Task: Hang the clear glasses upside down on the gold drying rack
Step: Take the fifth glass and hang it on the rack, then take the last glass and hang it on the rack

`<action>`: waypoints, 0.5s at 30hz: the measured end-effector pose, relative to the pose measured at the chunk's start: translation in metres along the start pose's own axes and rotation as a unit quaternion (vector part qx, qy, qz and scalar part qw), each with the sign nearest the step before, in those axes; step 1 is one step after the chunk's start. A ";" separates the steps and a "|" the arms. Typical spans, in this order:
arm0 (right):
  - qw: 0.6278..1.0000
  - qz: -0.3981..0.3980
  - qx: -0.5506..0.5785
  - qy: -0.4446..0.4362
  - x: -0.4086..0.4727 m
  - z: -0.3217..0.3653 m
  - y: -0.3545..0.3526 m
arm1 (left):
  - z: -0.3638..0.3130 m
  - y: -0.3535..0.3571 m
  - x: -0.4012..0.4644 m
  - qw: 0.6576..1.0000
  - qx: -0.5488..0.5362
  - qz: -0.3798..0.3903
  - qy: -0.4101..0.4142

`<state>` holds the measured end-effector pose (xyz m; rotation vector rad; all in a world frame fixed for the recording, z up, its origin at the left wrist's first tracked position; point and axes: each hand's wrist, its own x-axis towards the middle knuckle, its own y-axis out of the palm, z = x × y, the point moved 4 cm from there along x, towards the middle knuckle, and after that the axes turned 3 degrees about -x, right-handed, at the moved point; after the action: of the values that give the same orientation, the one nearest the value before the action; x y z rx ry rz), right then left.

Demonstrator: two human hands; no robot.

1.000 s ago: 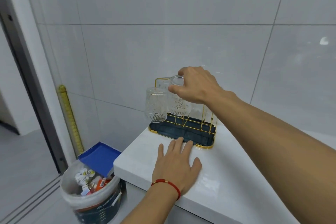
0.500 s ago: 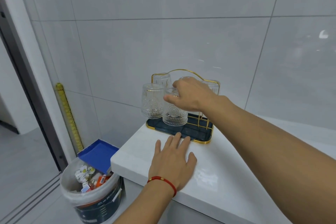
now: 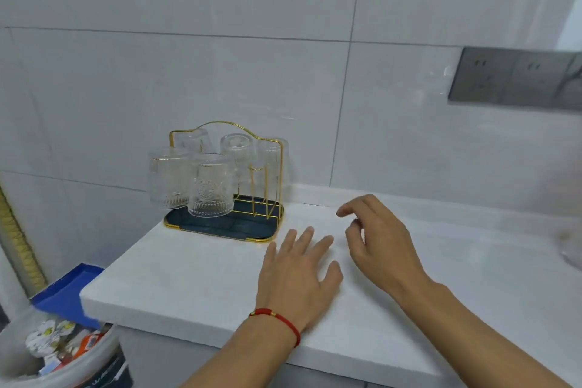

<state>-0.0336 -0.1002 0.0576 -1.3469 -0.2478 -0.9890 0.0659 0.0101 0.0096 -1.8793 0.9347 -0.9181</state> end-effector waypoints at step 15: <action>0.809 -0.229 0.050 0.539 -0.108 -0.257 -0.130 | -0.137 0.083 0.024 0.981 -0.073 0.077 0.163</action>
<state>-0.2871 -0.2670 0.0079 -0.4493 0.2655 -1.9660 -0.0611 -0.0901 -0.0042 -1.7762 1.3581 -1.1067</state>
